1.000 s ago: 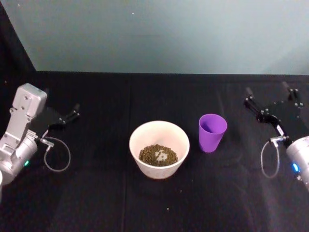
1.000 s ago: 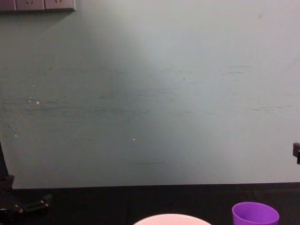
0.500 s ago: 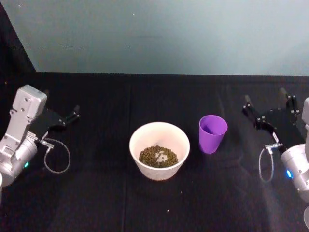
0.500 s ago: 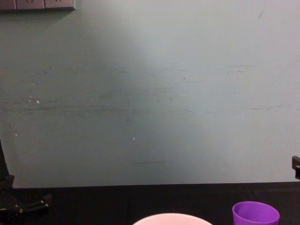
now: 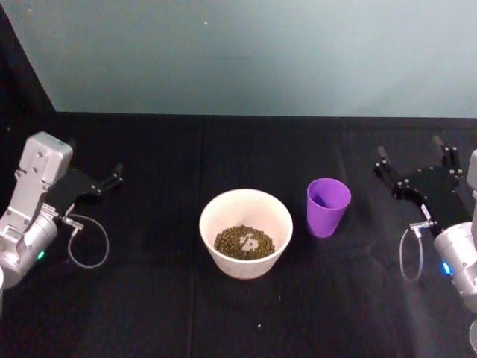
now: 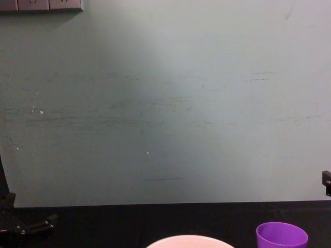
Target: Pick up the cup and pour the mung beans from the cup into the bowl.
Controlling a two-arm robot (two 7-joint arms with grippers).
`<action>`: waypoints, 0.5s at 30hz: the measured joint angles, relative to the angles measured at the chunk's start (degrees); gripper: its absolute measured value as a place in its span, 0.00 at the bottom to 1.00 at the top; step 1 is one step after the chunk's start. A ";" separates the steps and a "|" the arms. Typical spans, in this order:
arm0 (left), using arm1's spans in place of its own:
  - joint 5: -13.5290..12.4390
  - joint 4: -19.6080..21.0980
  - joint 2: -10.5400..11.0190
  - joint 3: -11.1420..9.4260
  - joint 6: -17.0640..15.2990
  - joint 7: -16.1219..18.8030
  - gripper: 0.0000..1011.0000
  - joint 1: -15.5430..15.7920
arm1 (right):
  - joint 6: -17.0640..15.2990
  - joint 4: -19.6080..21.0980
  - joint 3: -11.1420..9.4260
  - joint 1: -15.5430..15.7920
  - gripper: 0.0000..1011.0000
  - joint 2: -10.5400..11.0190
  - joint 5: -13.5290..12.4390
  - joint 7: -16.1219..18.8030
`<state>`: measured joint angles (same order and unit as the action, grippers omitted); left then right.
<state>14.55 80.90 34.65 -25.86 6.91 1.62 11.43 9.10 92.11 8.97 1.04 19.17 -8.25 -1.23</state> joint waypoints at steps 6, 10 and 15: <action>0.00 0.00 0.00 0.00 0.00 0.00 0.99 0.00 | -0.11 0.10 -0.03 0.04 0.99 0.03 -0.10 0.00; 0.00 0.00 0.00 0.00 0.00 0.00 0.99 0.00 | -0.17 0.17 -0.04 0.05 0.99 0.05 -0.19 0.00; 0.00 0.00 0.00 0.00 0.00 0.00 0.99 0.00 | -0.19 0.19 -0.04 0.05 0.99 0.06 -0.22 0.00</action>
<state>14.55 80.90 34.65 -25.86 6.90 1.62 11.43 8.91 92.30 8.93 1.09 19.22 -8.47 -1.23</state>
